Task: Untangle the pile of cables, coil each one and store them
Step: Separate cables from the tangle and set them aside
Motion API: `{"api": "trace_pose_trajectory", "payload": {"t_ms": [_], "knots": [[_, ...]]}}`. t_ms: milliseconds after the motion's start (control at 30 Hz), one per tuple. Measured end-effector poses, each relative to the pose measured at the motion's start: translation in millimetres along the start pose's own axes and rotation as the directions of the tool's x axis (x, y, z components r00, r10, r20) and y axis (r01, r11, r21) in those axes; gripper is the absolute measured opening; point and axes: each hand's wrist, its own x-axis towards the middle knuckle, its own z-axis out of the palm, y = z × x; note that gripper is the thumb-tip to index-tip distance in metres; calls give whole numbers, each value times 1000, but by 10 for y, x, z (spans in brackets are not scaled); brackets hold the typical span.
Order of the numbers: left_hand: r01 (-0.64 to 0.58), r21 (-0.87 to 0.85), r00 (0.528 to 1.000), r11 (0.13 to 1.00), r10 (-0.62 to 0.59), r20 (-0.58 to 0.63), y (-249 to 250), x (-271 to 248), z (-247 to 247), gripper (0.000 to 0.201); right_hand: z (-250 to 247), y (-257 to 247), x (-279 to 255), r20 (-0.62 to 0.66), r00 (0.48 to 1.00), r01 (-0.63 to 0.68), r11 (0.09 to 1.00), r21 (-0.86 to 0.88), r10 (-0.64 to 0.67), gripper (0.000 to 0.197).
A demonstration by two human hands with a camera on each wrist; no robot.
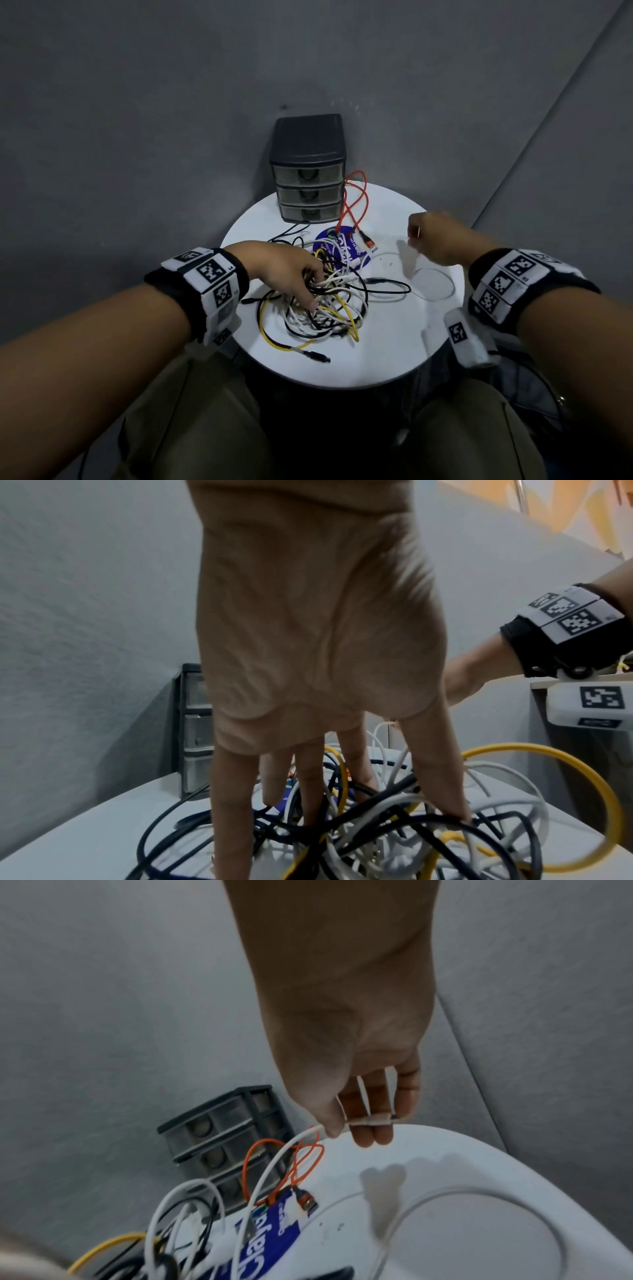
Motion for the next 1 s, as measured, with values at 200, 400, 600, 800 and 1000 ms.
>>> {"api": "trace_pose_trajectory", "payload": {"t_ms": [200,400,600,800,1000], "knots": [[-1,-14,999,1000,2,39,22,16,-70,53,-179,99,13,-293,937,-67,922,380,189,16],[-19,12,998,1000,18,63,79,-9,-161,48,-611,-122,-44,-569,696,147,689,710,438,15],[-25,12,999,1000,24,37,110,-30,-304,37,-796,-11,-39,-641,627,109,764,636,444,6],[-54,-9,983,998,52,-178,108,9,-308,19,-345,289,-101,-221,902,-302,907,294,372,20],[-115,-99,978,988,96,-184,148,71,-235,23,59,195,-301,-120,934,-324,939,113,336,57]]}}
